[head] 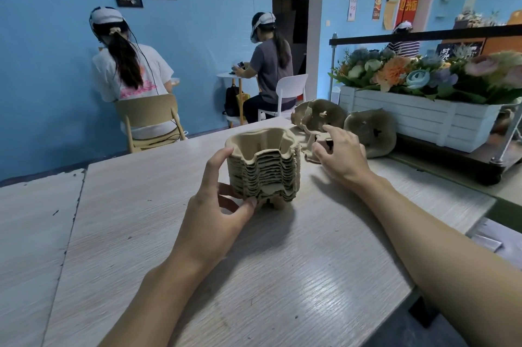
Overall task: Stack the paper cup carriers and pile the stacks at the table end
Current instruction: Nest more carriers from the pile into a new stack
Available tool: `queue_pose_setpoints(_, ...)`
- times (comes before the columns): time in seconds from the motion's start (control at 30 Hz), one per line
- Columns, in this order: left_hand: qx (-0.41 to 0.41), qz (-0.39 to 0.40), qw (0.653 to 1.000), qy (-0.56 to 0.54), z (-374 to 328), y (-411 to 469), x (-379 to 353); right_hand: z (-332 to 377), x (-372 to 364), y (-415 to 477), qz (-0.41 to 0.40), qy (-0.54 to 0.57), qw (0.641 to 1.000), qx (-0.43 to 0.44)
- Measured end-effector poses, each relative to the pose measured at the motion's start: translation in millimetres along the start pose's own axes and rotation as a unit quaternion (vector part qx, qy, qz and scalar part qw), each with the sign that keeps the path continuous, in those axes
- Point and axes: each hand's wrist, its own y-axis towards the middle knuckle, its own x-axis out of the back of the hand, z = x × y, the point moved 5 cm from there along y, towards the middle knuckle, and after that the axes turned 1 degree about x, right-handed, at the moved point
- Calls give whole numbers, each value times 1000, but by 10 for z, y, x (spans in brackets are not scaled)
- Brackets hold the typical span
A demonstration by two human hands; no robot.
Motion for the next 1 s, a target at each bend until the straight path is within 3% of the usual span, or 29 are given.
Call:
queue_pose_setpoints(0.5,3,4,1000,8,-4,-9,9,-22,-196,-34,128,-91,987,-10)
queue_pose_setpoints(0.63,10,3,1000,2,2,-4,11,2,-200,-55,131,-93,987,5)
queue_pose_setpoints(0.77,15,5,1000,-1,-2,-10,21,92,-150,-60,98,-86,991,38)
queue_pose_setpoints(1.0,17,6,1000,-2,-1,-10,18,206,80,-71,-72,-38,993,83)
